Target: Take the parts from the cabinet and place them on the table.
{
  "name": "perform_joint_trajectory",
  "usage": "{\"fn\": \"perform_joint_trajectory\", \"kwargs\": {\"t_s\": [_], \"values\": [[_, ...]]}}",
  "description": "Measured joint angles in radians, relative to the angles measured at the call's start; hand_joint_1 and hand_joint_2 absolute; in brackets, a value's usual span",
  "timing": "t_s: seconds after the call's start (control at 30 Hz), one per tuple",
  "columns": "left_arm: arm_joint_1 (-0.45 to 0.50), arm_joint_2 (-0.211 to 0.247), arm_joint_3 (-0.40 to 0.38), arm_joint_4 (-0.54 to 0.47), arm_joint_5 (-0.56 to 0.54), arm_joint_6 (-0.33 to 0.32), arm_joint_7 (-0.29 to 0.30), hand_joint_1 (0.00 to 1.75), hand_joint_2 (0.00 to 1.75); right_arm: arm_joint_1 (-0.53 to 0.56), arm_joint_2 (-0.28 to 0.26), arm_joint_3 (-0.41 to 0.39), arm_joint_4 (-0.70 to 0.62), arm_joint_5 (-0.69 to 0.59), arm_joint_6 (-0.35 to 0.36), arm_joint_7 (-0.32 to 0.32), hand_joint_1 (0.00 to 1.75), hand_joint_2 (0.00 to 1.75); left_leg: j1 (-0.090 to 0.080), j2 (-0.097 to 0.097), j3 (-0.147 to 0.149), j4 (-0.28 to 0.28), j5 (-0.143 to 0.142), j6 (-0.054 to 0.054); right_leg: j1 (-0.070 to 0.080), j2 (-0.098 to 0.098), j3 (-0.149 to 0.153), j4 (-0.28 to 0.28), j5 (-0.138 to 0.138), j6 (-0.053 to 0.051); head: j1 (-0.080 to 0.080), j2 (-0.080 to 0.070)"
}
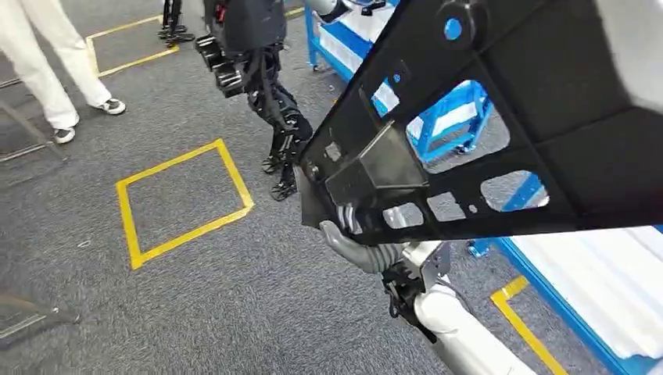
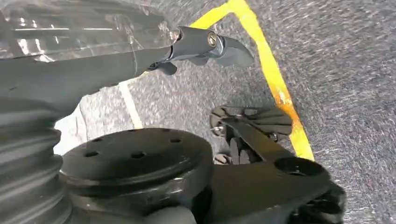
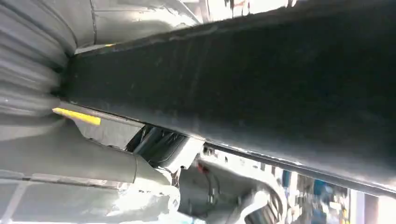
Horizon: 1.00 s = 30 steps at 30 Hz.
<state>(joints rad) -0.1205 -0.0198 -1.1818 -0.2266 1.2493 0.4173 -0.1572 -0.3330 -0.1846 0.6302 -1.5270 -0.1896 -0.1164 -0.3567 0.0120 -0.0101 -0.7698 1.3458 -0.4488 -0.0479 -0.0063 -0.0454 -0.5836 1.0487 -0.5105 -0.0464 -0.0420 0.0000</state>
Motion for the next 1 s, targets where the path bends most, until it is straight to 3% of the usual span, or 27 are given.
{"fn": "perform_joint_trajectory", "kwargs": {"t_s": [0.03, 0.07, 0.1, 0.13, 0.17, 0.27, 0.3, 0.33, 0.37, 0.4, 0.43, 0.47, 0.5, 0.53, 0.6, 0.63, 0.67, 0.7, 0.77, 0.8, 0.83, 0.87, 0.93, 0.97, 1.0], "values": [[0.0, 0.0, 0.0, 0.0, 0.0, 0.0, 0.0, 0.0, 1.75, 0.0, 0.0, 0.0, 0.0, 0.0, 0.0, 0.0, 1.75, 1.75, -0.002, 0.001, 0.022, -0.039, 0.029, 0.005, 0.003, -0.012, 0.002, 0.0, -0.002, -0.001, -0.003, 0.0], [0.001, 0.0, 0.0, 0.0, 0.002, 0.001, 0.0, 0.0, 1.75, -0.001, 0.0, 0.0, 0.0, 0.001, 0.001, 0.0, 1.75, 1.75, -0.006, 0.008, 0.066, -0.121, 0.072, 0.015, 0.005, -0.025, 0.005, 0.0, -0.004, -0.001, -0.005, 0.0], [0.002, 0.0, 0.0, 0.0, 0.003, 0.001, 0.0, 0.0, 1.75, -0.001, 0.001, 0.0, 0.0, 0.001, 0.002, 0.0, 1.75, 1.75, -0.014, 0.028, 0.111, -0.203, 0.107, 0.025, 0.006, -0.035, 0.01, -0.001, -0.006, -0.001, -0.006, 0.0], [0.0, 0.0, 0.0, 0.0, 0.003, 0.002, 0.0, 0.0, 1.75, -0.001, 0.001, 0.0, 0.0, 0.001, 0.002, 0.0, 1.75, 1.75, -0.031, 0.089, 0.149, -0.283, 0.117, 0.04, 0.007, -0.046, 0.014, -0.003, -0.009, 0.001, -0.008, 0.0], [-0.003, 0.001, 0.0, 0.0, 0.004, 0.002, 0.0, 0.0, 1.75, -0.001, 0.001, 0.0, 0.0, 0.001, 0.003, 0.0, 1.75, 1.75, -0.039, 0.109, 0.154, -0.303, 0.111, 0.046, 0.013, -0.058, 0.015, 0.0, -0.013, 0.006, -0.008, 0.0], [0.002, 0.001, 0.001, 0.0, 0.006, 0.004, 0.0, 0.0, 1.75, -0.002, 0.002, 0.0, 0.0, 0.001, 0.006, 0.0, 1.75, 1.75, -0.044, 0.07, 0.146, -0.309, 0.117, 0.053, 0.009, -0.097, 0.021, -0.011, -0.013, 0.014, -0.006, 0.0], [0.003, 0.001, 0.001, 0.0, 0.007, 0.005, 0.0, 0.0, 1.75, -0.004, 0.003, 0.0, 0.0, 0.001, 0.007, 0.001, 1.75, 1.75, -0.032, 0.054, 0.16, -0.329, 0.127, 0.061, 0.011, -0.095, 0.024, -0.01, -0.019, 0.02, -0.007, 0.0], [0.005, 0.0, 0.002, 0.0, 0.007, 0.005, 0.001, 0.0, 1.75, -0.004, 0.002, -0.001, 0.0, 0.001, 0.007, 0.002, 1.75, 1.75, -0.029, 0.042, 0.166, -0.342, 0.135, 0.058, 0.006, -0.033, 0.023, 0.008, -0.027, 0.024, -0.003, 0.0], [0.003, 0.0, 0.002, 0.0, 0.008, 0.005, 0.002, 0.0, 1.75, -0.005, 0.002, -0.002, 0.0, 0.001, 0.007, 0.0, 1.75, 1.75, -0.025, 0.031, 0.168, -0.345, 0.139, 0.062, 0.002, 0.018, 0.001, 0.05, -0.052, 0.028, 0.003, 0.0], [-0.001, 0.0, 0.002, 0.0, 0.008, 0.007, 0.002, 0.0, 1.75, -0.004, 0.002, -0.002, 0.0, 0.001, 0.008, 0.0, 1.75, 1.75, -0.024, 0.019, 0.167, -0.345, 0.139, 0.067, 0.0, 0.036, -0.036, 0.123, -0.089, 0.031, 0.009, 0.0], [-0.002, 0.0, 0.002, 0.0, 0.008, 0.007, 0.002, 0.0, 1.75, 0.001, 0.0, -0.003, 0.001, 0.002, 0.008, 0.001, 1.75, 1.75, -0.024, 0.003, 0.167, -0.344, 0.139, 0.067, -0.002, 0.041, -0.075, 0.2, -0.119, 0.034, 0.016, 0.0], [-0.002, -0.001, 0.002, 0.0, 0.008, 0.007, 0.001, 0.0, 1.75, 0.005, 0.0, -0.003, 0.002, 0.002, 0.008, 0.002, 1.75, 1.75, -0.023, -0.013, 0.168, -0.343, 0.138, 0.067, -0.005, 0.042, -0.108, 0.256, -0.132, 0.038, 0.021, 0.0], [-0.001, -0.002, 0.002, 0.0, 0.008, 0.007, 0.001, 0.0, 1.75, 0.007, -0.001, -0.003, 0.003, 0.004, 0.008, 0.002, 1.75, 1.75, -0.021, -0.028, 0.168, -0.341, 0.137, 0.066, -0.007, 0.042, -0.122, 0.269, -0.121, 0.042, 0.023, 0.0], [0.001, -0.002, 0.002, 0.0, 0.008, 0.007, 0.001, 0.0, 1.75, 0.006, -0.001, -0.003, 0.003, 0.004, 0.008, 0.002, 1.75, 1.75, -0.019, -0.041, 0.168, -0.337, 0.135, 0.063, -0.01, 0.042, -0.114, 0.24, -0.09, 0.046, 0.026, 0.0], [0.001, -0.002, 0.002, 0.0, 0.008, 0.007, 0.0, 0.0, 1.75, 0.006, -0.001, -0.004, 0.003, 0.005, 0.008, 0.002, 1.75, 1.75, -0.011, -0.07, 0.167, -0.322, 0.127, 0.052, -0.021, 0.055, -0.054, 0.099, -0.001, 0.056, 0.031, 0.0], [0.001, -0.002, 0.002, 0.0, 0.008, 0.007, 0.0, 0.0, 1.75, 0.006, -0.002, -0.004, 0.003, 0.005, 0.008, 0.002, 1.75, 1.75, -0.007, -0.081, 0.164, -0.309, 0.119, 0.043, -0.029, 0.085, -0.026, 0.029, 0.019, 0.061, 0.035, 0.0], [-0.002, -0.001, 0.002, 0.0, 0.007, 0.008, -0.002, 0.0, 1.75, 0.007, -0.002, -0.004, 0.003, 0.007, 0.008, 0.003, 1.75, 1.75, -0.01, -0.092, 0.15, -0.293, 0.112, 0.033, -0.03, 0.132, -0.017, 0.017, 0.001, 0.063, 0.041, 0.0], [-0.002, -0.001, 0.002, 0.0, 0.007, 0.008, -0.003, 0.0, 1.75, 0.008, -0.002, -0.004, 0.002, 0.01, 0.006, 0.003, 1.75, 1.75, -0.007, -0.102, 0.145, -0.291, 0.114, 0.029, -0.027, 0.12, -0.023, 0.023, 0.001, 0.05, 0.04, 0.0], [0.005, -0.001, 0.002, 0.0, 0.005, 0.007, -0.003, 0.0, 1.75, 0.008, -0.003, -0.005, 0.002, 0.012, 0.0, 0.006, 1.75, 1.75, 0.001, -0.118, 0.141, -0.298, 0.118, 0.016, -0.017, 0.103, -0.022, 0.023, 0.0, 0.035, 0.037, 0.0], [0.006, -0.001, 0.002, 0.0, 0.004, 0.007, -0.003, 0.0, 1.75, 0.007, -0.003, -0.005, 0.001, 0.013, -0.002, 0.006, 1.75, 1.75, 0.002, -0.126, 0.14, -0.295, 0.119, 0.011, -0.02, 0.091, -0.02, 0.017, 0.004, 0.028, 0.037, 0.0], [0.007, -0.001, 0.002, 0.0, 0.004, 0.007, -0.003, 0.0, 1.75, 0.008, -0.003, -0.005, -0.003, 0.013, -0.004, 0.008, 1.75, 1.75, -0.002, -0.079, 0.138, -0.275, 0.107, 0.007, -0.021, 0.078, -0.018, 0.013, 0.006, 0.022, 0.035, 0.0], [0.005, -0.001, 0.002, 0.0, 0.003, 0.007, -0.003, 0.0, 1.75, 0.011, -0.003, -0.005, -0.007, 0.013, -0.007, 0.01, 1.75, 1.75, -0.007, -0.035, 0.119, -0.234, 0.079, 0.003, -0.019, 0.067, -0.016, 0.013, 0.006, 0.018, 0.017, 0.0], [0.0, -0.001, 0.002, 0.0, 0.001, 0.007, -0.003, 0.0, 1.75, 0.012, -0.006, -0.006, -0.008, 0.013, -0.012, 0.013, 1.75, 1.75, -0.003, -0.006, 0.051, -0.091, 0.008, -0.002, -0.011, 0.039, -0.015, 0.013, 0.001, 0.009, 0.006, 0.0], [0.001, -0.001, 0.002, 0.0, 0.0, 0.007, -0.004, 0.0, 1.75, 0.014, -0.006, -0.006, -0.008, 0.013, -0.013, 0.016, 1.75, 1.75, -0.002, -0.002, 0.02, -0.025, -0.016, -0.002, -0.008, 0.025, -0.013, 0.013, 0.0, 0.006, 0.003, 0.0], [0.002, -0.001, 0.002, 0.0, -0.001, 0.007, -0.005, 0.0, 1.75, 0.016, -0.007, -0.006, -0.008, 0.013, -0.015, 0.017, 1.75, 1.75, -0.002, 0.0, 0.003, 0.009, -0.018, -0.001, -0.006, 0.011, -0.012, 0.013, -0.002, 0.003, 0.0, 0.0]]}}
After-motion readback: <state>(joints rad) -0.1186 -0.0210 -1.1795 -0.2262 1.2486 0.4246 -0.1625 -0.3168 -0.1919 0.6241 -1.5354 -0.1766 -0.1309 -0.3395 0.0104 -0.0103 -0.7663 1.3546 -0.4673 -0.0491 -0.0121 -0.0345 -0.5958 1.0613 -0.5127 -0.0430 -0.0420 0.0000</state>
